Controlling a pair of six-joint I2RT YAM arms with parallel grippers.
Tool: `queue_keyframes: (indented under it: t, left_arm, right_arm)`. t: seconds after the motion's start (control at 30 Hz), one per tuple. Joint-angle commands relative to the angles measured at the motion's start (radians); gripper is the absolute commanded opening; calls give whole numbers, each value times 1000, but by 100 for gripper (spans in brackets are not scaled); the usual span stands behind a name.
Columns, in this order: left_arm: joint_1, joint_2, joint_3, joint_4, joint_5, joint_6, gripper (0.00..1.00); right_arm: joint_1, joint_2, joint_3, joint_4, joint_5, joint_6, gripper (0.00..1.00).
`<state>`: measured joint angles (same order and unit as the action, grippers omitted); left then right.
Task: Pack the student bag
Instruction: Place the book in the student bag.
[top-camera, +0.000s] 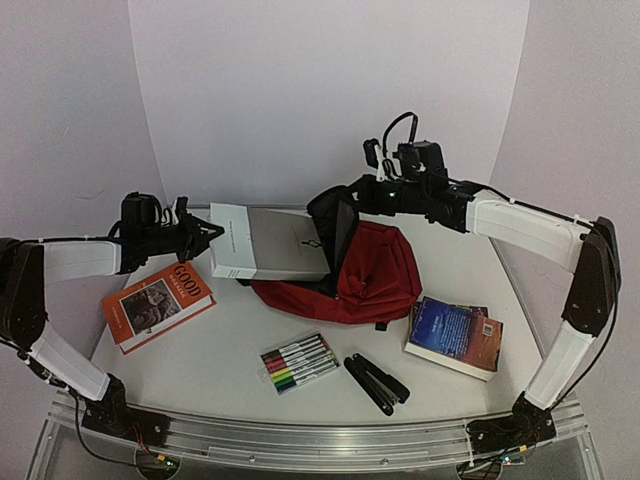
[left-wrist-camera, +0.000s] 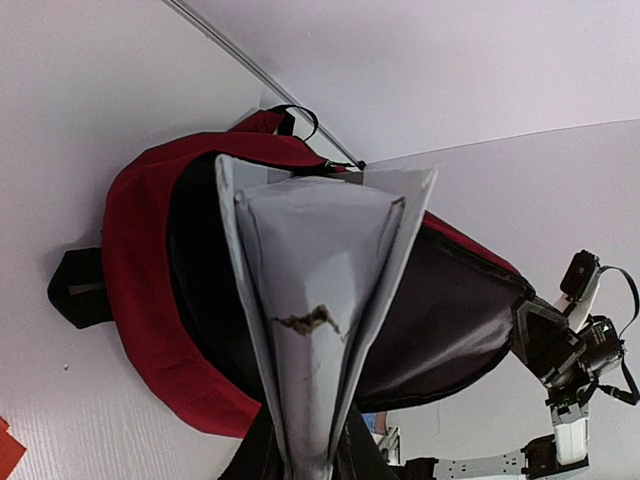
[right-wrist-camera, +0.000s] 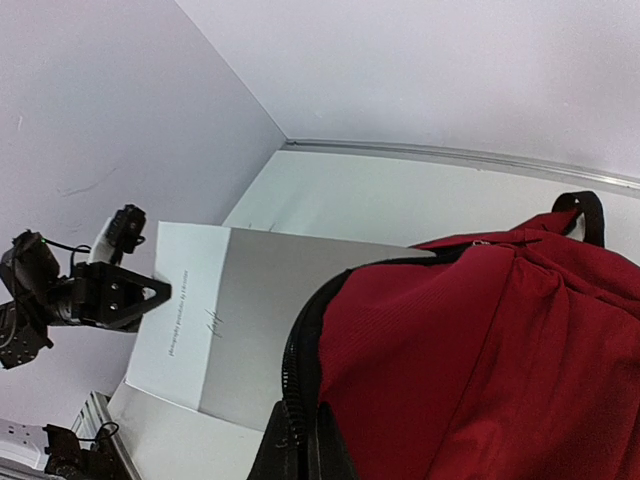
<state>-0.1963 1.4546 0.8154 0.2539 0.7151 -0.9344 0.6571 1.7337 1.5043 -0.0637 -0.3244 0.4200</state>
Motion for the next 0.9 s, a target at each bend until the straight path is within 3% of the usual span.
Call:
queue_keyframes:
  t: [0.0,0.87]
  left_arm:
    - [-49,45,45,108,38,-35,8]
    - [-224,379,203,459,-9,-281,6]
  right_arm:
    - [2,-75,25,131,-32,-2,0]
    - [1,-8,4,186,-24,9,0]
